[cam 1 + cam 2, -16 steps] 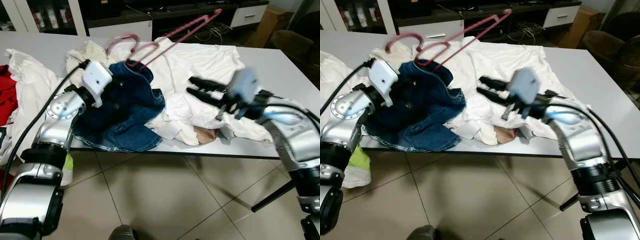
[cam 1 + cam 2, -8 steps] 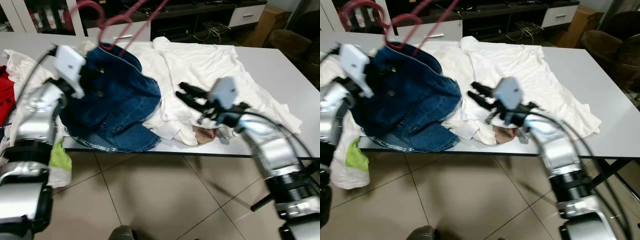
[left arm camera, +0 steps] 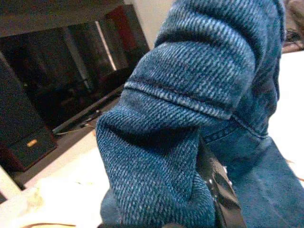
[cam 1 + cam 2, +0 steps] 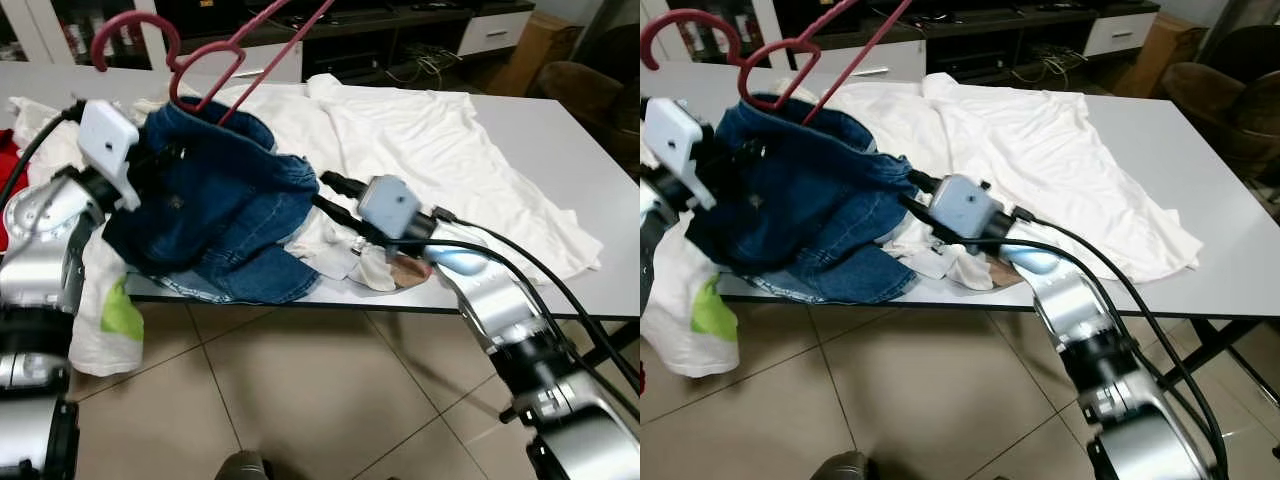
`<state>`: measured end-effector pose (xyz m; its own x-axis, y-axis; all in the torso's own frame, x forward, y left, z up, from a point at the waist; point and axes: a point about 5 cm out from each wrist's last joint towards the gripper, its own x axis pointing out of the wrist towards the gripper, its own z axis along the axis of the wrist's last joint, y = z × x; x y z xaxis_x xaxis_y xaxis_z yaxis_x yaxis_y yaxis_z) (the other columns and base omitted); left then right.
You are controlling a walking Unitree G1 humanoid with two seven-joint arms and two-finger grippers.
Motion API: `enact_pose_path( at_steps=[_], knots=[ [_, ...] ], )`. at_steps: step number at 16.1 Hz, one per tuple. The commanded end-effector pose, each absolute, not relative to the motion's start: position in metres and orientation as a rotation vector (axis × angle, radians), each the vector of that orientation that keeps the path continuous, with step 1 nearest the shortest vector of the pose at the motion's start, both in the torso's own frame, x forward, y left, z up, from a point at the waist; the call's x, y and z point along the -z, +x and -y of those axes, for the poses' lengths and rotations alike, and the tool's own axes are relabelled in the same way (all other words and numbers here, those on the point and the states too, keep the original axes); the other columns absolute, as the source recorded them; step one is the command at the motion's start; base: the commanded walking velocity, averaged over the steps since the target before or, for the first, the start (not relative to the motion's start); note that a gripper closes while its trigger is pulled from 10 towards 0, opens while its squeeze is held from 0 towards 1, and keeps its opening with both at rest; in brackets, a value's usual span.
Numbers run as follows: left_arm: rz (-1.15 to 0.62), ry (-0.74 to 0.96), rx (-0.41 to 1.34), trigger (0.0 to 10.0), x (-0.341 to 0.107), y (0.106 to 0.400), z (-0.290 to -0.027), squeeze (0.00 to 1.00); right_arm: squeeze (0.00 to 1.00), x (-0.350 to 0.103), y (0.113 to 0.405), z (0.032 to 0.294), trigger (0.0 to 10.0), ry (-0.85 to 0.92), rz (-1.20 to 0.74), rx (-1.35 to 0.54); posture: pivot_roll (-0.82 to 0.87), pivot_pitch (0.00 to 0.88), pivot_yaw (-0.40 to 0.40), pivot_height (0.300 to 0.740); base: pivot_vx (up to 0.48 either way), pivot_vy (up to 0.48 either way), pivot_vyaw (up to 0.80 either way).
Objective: Hang hanger
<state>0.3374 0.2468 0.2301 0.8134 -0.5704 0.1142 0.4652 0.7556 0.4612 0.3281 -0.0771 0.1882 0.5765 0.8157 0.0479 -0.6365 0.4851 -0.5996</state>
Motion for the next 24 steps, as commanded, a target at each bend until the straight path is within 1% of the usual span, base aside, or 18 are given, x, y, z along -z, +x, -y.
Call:
enact_pose_path(
  at_steps=[1,2,3,6,9,11,17,20,21,22,23,24],
  knots=[
    [0.259,0.432,0.581,0.0,-0.231,0.335,-0.245,0.0,0.96,-0.183,0.334,0.08,10.0,-0.697,0.347,-0.856,0.16,0.0,-0.056,0.74,0.0,0.0,0.0],
    [0.25,0.431,0.585,0.0,-0.229,0.334,-0.244,0.0,0.36,-0.181,0.335,0.082,10.0,-0.751,0.354,-0.845,0.16,0.0,-0.057,0.74,0.0,0.0,0.0],
    [0.234,0.435,0.597,0.0,-0.225,0.332,-0.244,0.0,0.0,-0.181,0.335,0.081,10.0,-0.785,0.37,-0.863,0.15,0.0,-0.056,0.74,0.0,0.0,0.0],
    [0.219,0.436,0.605,0.0,-0.221,0.328,-0.243,0.0,0.0,-0.176,0.338,0.077,10.0,-0.879,0.392,-0.922,0.16,0.0,-0.059,0.74,0.0,0.0,0.0],
    [0.217,0.44,0.616,0.0,-0.221,0.326,-0.24,0.0,0.0,-0.176,0.344,0.072,10.0,-0.928,0.42,-0.911,0.16,0.0,-0.061,0.74,0.0,0.0,0.0],
    [0.213,0.447,0.624,0.0,-0.221,0.323,-0.24,0.0,0.0,-0.177,0.351,0.062,10.0,-0.97,0.442,-0.898,0.17,0.0,-0.065,0.74,0.0,0.0,0.0],
    [0.214,0.448,0.644,0.0,-0.221,0.324,-0.233,0.0,0.0,-0.174,0.356,0.041,10.0,-0.983,0.462,-0.923,0.17,0.0,-0.057,0.74,0.0,0.0,0.0],
    [0.222,0.447,0.658,0.0,-0.222,0.325,-0.228,0.0,0.0,-0.173,0.361,0.034,10.0,-0.983,0.436,-0.884,0.16,0.0,-0.052,0.74,0.0,0.0,0.0],
    [0.222,0.446,0.66,0.0,-0.222,0.326,-0.228,0.0,0.0,-0.17,0.36,0.031,10.0,-0.972,0.42,-0.909,0.16,0.0,-0.051,0.74,0.0,0.0,0.0],
    [0.223,0.446,0.661,0.0,-0.222,0.326,-0.227,0.0,0.0,-0.168,0.359,0.028,5.5,-0.94,0.402,-0.93,0.16,0.0,-0.051,0.74,0.0,0.0,0.0],
    [0.224,0.446,0.661,0.0,-0.222,0.326,-0.227,0.0,0.0,-0.167,0.359,0.027,1.6,-0.928,0.397,-0.917,0.16,0.0,-0.051,0.74,0.0,0.0,0.0],
    [0.225,0.448,0.659,0.0,-0.223,0.326,-0.227,0.0,0.0,-0.167,0.361,0.026,0.0,-0.888,0.38,-0.893,0.16,0.0,-0.051,0.74,0.0,0.0,0.0]
  ],
)
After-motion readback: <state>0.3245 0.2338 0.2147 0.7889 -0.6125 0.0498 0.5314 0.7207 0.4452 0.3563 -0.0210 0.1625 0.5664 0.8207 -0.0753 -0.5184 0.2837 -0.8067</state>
